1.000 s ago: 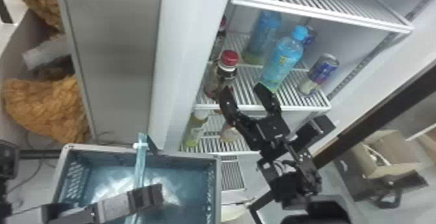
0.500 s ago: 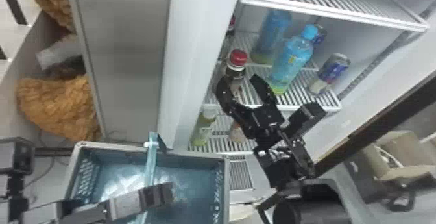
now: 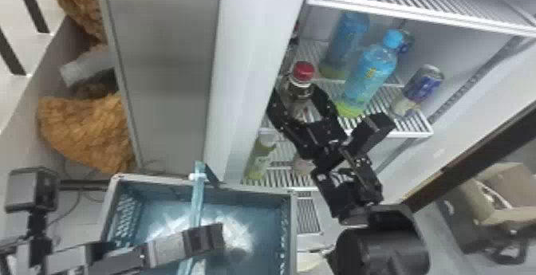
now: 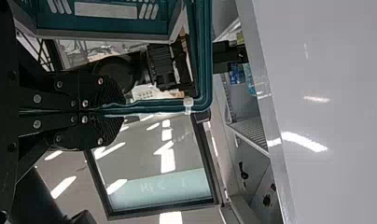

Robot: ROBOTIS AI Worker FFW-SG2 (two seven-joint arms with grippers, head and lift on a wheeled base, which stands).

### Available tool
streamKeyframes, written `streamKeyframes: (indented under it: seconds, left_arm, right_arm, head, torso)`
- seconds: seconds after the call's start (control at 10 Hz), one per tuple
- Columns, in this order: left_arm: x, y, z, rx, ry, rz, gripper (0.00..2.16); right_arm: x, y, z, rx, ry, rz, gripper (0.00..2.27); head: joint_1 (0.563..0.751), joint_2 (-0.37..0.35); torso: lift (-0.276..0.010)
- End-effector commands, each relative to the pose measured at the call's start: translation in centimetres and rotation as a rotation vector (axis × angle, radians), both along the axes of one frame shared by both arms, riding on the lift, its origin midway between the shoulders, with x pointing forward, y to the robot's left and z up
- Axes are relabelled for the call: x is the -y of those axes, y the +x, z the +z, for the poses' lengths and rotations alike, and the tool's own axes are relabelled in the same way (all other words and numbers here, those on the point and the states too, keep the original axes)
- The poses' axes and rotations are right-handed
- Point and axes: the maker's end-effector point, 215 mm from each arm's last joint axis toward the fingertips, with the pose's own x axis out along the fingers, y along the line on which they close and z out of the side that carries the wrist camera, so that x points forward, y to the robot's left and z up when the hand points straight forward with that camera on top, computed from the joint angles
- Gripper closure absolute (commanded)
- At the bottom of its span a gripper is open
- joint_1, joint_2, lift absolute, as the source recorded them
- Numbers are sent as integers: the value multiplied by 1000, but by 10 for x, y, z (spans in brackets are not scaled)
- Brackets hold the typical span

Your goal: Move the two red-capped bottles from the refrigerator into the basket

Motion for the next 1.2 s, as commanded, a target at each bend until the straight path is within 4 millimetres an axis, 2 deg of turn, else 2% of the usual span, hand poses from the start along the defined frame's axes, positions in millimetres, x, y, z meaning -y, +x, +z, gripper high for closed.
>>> streamKeyframes:
  seconds: [0.0, 0.1, 0.2, 0.3, 0.4, 0.5, 0.7, 1.1]
  left_arm:
    - [0, -1, -1, -2, 0, 0, 1207]
    - [0, -1, -1, -2, 0, 0, 1207]
    - [0, -1, 0, -2, -2, 0, 1207]
    - [0, -1, 0, -2, -2, 0, 1207]
    - [0, -1, 1, -1, -4, -1, 1207]
    - [0, -1, 0, -4, -4, -1, 1207]
    - [0, -1, 0, -4, -4, -1, 1207]
    - [1, -2, 2, 1, -5, -8, 1207]
  right_arm:
    - [0, 3, -1, -3, -2, -2, 124]
    - [2, 4, -2, -6, 2, -7, 140]
    - [2, 4, -2, -9, 14, -7, 334]
    - [3, 4, -6, -26, 17, -5, 805]
    - [3, 5, -4, -18, 12, -5, 1128]
    - [2, 5, 0, -11, 3, -5, 1282]
    - [2, 4, 3, -1, 6, -6, 1280]
    - [6, -23, 36, 46, -9, -19, 1280]
  head:
    - [695, -264]
    - [695, -264]
    - [695, -264]
    - [695, -265]
    - [695, -266]
    - [695, -267]
    - [695, -265]
    - [695, -274]
  torso:
    - [0]
    - [0]
    - [0]
    - [0]
    - [0]
    - [0]
    - [0]
    - [0]
